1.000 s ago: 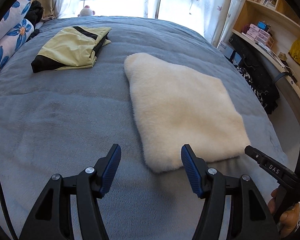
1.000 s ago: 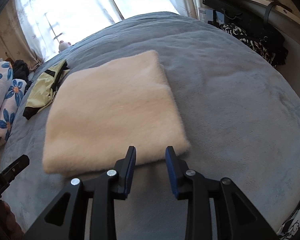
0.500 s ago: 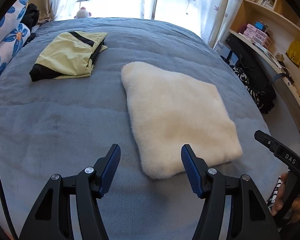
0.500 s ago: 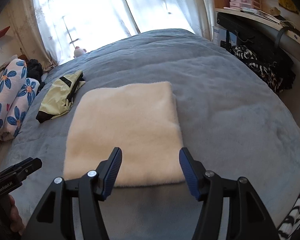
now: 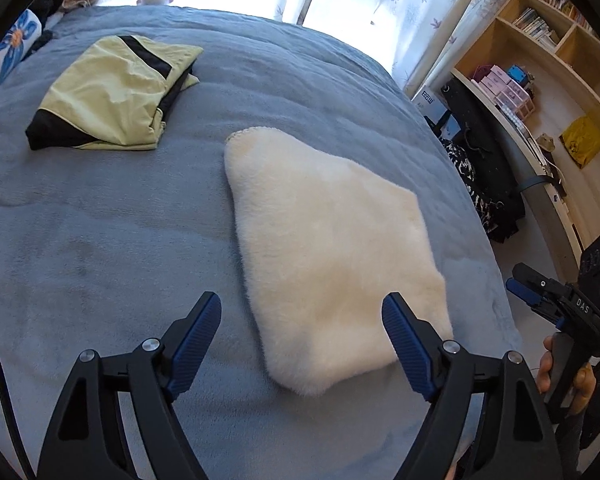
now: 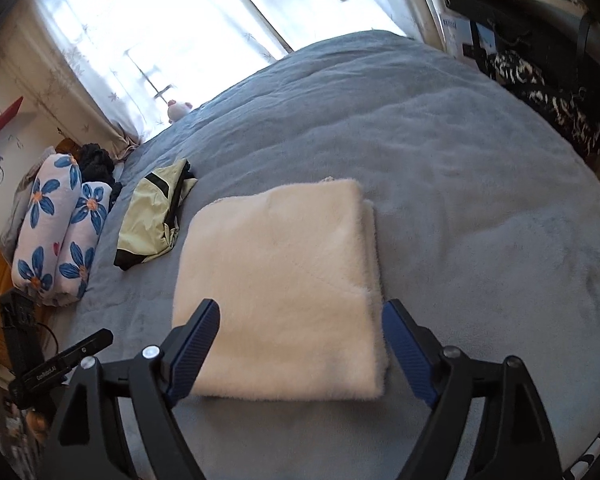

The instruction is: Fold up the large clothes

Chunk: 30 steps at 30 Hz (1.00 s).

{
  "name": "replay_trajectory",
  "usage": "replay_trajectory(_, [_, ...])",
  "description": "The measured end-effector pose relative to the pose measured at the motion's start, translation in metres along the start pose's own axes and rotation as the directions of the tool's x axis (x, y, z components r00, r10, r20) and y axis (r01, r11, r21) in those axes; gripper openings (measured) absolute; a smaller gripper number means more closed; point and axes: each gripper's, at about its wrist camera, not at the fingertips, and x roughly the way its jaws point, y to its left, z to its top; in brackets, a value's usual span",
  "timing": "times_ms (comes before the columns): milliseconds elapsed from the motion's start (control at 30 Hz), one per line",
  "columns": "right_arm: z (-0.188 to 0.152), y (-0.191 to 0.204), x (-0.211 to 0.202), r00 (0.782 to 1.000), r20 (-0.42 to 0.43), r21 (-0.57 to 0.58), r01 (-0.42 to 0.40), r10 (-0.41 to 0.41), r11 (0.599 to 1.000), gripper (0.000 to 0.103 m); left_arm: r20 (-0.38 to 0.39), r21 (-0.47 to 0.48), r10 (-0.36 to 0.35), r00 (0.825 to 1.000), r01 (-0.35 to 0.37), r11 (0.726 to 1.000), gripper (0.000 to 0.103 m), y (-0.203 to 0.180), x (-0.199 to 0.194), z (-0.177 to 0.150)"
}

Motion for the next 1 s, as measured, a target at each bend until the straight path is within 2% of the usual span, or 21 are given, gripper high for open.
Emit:
replay_trajectory(233, [0.015, -0.044, 0.042, 0.99, -0.099, 0.115, -0.084, 0.096, 0.99, 0.084, -0.054, -0.039, -0.04, 0.998, 0.038, 0.999, 0.081, 0.01, 0.041, 0.011])
replay_trajectory(367, [0.016, -0.058, 0.069, 0.982, -0.145, 0.126, -0.104, 0.122, 0.987, 0.084, -0.086, -0.063, -0.063, 0.994, 0.057, 0.996, 0.081, 0.016, 0.067, 0.011])
replay_trajectory(567, [0.018, -0.075, 0.102, 0.973, -0.163, 0.099, -0.148, 0.163, 0.984, 0.084, -0.127, -0.088, -0.111, 0.986, 0.1, 0.991, 0.081, 0.021, 0.1, 0.01])
replay_trajectory(767, [0.017, -0.091, 0.134, 0.935, -0.223, 0.132, -0.251, 0.275, 0.959, 0.084, -0.135, -0.076, -0.105, 0.985, 0.096, 0.992, 0.081, 0.017, 0.121, 0.007])
replay_trajectory(900, [0.013, -0.092, 0.156, 0.909, -0.283, 0.127, -0.282, 0.307, 0.951, 0.084, -0.126, -0.069, -0.104, 0.987, 0.096, 0.993, 0.085, 0.015, 0.128, 0.008])
replay_trajectory(1000, [0.009, -0.088, 0.172, 0.881, -0.325, 0.132, -0.319, 0.345, 0.939, 0.084, -0.119, -0.068, -0.11, 0.987, 0.102, 0.992, 0.088, 0.016, 0.134, 0.008])
